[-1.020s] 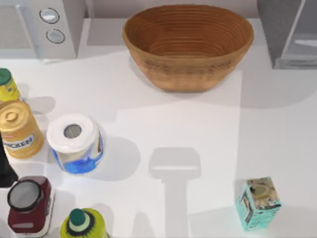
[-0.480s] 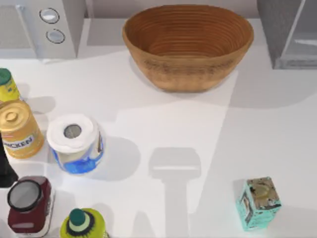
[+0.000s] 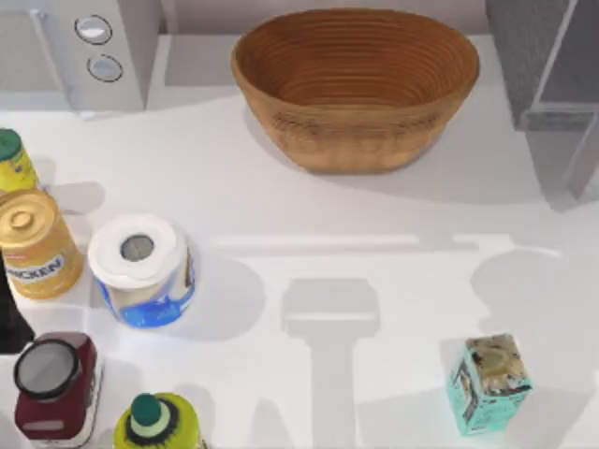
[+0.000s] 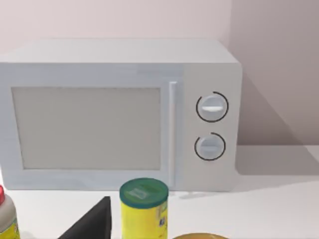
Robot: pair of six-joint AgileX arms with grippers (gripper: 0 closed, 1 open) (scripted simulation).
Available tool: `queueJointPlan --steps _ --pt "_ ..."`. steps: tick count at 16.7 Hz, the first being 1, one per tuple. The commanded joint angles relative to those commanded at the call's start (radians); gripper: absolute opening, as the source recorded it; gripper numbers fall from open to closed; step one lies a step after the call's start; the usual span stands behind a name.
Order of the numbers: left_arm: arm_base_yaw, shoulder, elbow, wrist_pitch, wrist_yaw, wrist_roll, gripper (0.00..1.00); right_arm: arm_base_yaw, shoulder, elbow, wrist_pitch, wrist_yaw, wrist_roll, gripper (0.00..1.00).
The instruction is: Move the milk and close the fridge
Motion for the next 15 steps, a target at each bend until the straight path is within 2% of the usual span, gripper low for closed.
queueJointPlan --steps 3,6,12,15 --pt "0.000 0.000 0.000 0.000 0.000 0.000 1.00 0.175 -0.043 -0.051 0.063 0.111 0.101 1.00" --pt "0.000 0.000 0.000 0.000 0.000 0.000 1.00 0.277 -0.072 -0.081 0.105 0.177 0.161 1.00" --pt "0.000 0.000 0.000 0.000 0.000 0.000 1.00 0.278 -0.069 -0.088 0.108 0.193 0.166 1.00" --pt "0.000 0.000 0.000 0.000 0.000 0.000 1.00 0.280 -0.004 -0.020 0.091 0.194 0.164 1.00"
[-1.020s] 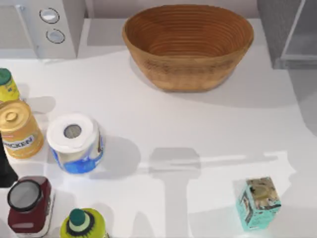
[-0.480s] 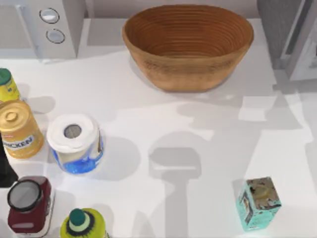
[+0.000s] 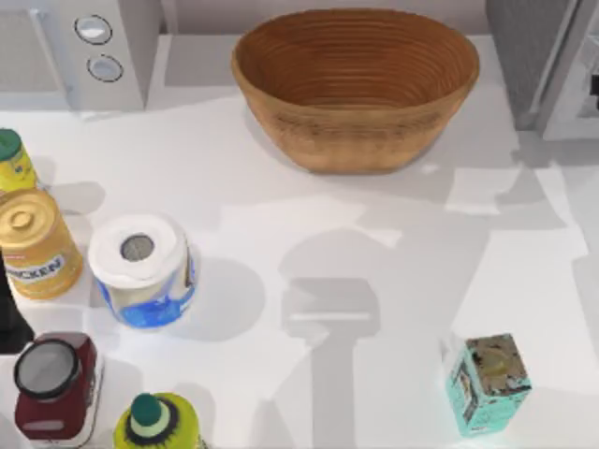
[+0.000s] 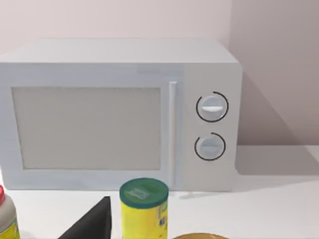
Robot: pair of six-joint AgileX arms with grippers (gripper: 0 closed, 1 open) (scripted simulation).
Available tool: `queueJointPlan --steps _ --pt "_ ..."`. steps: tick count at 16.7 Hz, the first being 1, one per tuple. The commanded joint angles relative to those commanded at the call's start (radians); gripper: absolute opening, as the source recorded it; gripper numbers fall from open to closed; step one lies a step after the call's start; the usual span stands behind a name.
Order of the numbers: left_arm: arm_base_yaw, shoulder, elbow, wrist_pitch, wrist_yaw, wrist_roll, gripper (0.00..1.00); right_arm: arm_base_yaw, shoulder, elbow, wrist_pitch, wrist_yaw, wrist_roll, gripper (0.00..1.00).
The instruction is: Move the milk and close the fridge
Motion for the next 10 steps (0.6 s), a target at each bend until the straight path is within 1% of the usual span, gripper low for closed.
queueJointPlan --steps 10 --pt "0.000 0.000 0.000 0.000 0.000 0.000 1.00 -0.001 0.250 0.342 -0.058 0.004 0.007 1.00"
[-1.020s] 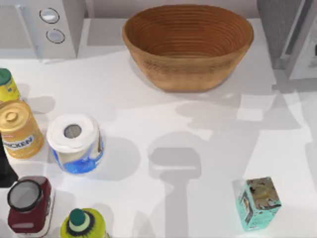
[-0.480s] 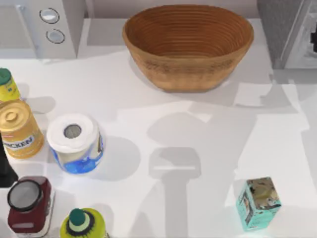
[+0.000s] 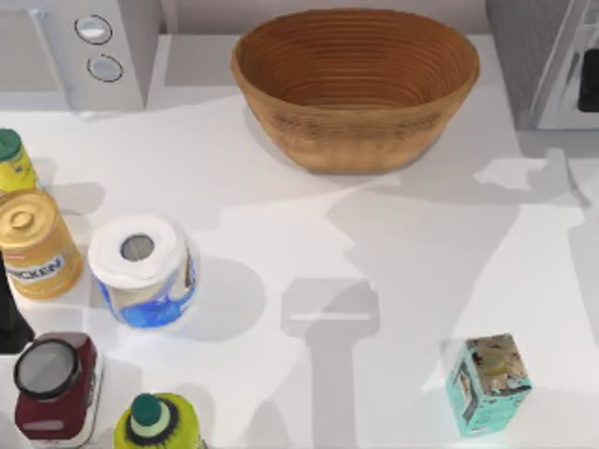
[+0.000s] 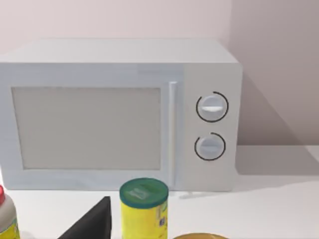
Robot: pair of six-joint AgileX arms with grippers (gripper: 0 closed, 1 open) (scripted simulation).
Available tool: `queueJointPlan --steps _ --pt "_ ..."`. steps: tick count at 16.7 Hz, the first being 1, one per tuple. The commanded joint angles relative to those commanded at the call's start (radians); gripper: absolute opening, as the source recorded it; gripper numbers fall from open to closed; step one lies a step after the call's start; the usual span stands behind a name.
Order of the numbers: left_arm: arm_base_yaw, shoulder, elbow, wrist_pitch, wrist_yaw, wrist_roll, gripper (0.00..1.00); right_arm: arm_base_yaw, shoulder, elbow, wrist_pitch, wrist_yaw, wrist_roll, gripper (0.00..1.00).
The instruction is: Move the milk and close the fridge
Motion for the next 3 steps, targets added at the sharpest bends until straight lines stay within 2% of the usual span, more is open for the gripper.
queueJointPlan --steps 3 --pt "0.000 0.000 0.000 0.000 0.000 0.000 1.00 0.001 0.042 0.042 -0.018 0.001 -0.001 1.00"
